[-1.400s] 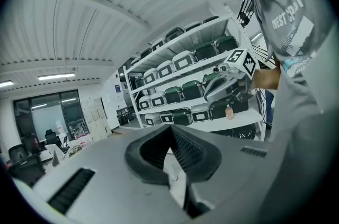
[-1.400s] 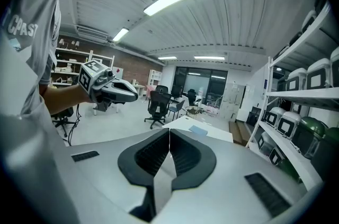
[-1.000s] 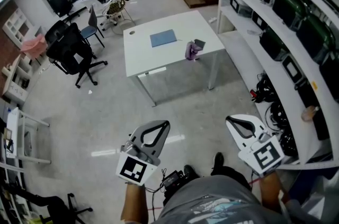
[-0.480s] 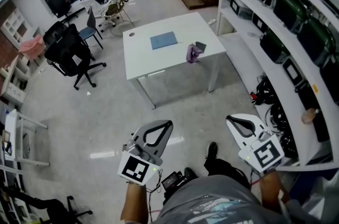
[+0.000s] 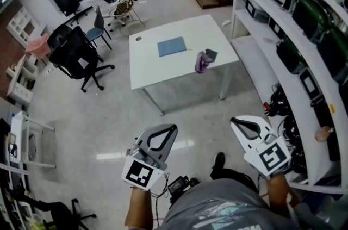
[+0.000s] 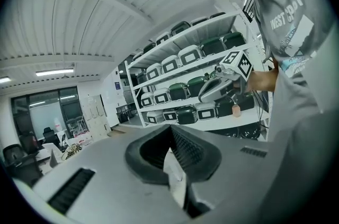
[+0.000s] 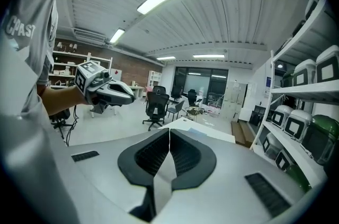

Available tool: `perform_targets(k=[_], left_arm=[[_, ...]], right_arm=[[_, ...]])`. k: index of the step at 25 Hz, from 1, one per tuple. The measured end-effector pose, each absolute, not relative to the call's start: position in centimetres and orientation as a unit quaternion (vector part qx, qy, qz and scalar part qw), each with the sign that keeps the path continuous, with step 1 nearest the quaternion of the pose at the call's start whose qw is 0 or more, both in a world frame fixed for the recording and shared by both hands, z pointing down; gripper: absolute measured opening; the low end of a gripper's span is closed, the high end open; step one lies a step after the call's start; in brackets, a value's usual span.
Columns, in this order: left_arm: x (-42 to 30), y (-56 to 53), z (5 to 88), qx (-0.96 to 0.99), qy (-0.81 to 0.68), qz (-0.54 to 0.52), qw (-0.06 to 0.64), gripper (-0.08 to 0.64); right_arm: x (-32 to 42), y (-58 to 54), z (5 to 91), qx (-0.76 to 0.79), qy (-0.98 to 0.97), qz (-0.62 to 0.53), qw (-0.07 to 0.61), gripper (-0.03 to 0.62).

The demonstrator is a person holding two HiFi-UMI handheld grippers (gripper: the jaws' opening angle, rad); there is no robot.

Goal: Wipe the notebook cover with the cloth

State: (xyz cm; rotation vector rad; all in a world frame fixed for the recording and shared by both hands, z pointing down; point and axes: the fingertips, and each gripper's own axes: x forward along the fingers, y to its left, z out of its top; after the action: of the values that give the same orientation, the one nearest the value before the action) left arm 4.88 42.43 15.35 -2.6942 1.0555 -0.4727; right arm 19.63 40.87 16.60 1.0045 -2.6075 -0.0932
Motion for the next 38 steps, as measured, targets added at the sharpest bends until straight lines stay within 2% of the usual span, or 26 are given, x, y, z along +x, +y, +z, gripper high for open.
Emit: perform_targets(k=[16, 38], left_arm=[[12.6, 32.7, 14.3, -0.894, 0.390, -0.192, 0.107, 0.002], [13.7, 24.3, 15.5, -0.907, 0.368, -0.179, 0.101, 0.002]], right_arm=[[26.4, 29.6, 17.2, 0.308, -0.941, -0.023, 0.140, 0.031], [27.7, 22.8, 18.8, 0.326, -0.932, -0.002, 0.158, 0.031]])
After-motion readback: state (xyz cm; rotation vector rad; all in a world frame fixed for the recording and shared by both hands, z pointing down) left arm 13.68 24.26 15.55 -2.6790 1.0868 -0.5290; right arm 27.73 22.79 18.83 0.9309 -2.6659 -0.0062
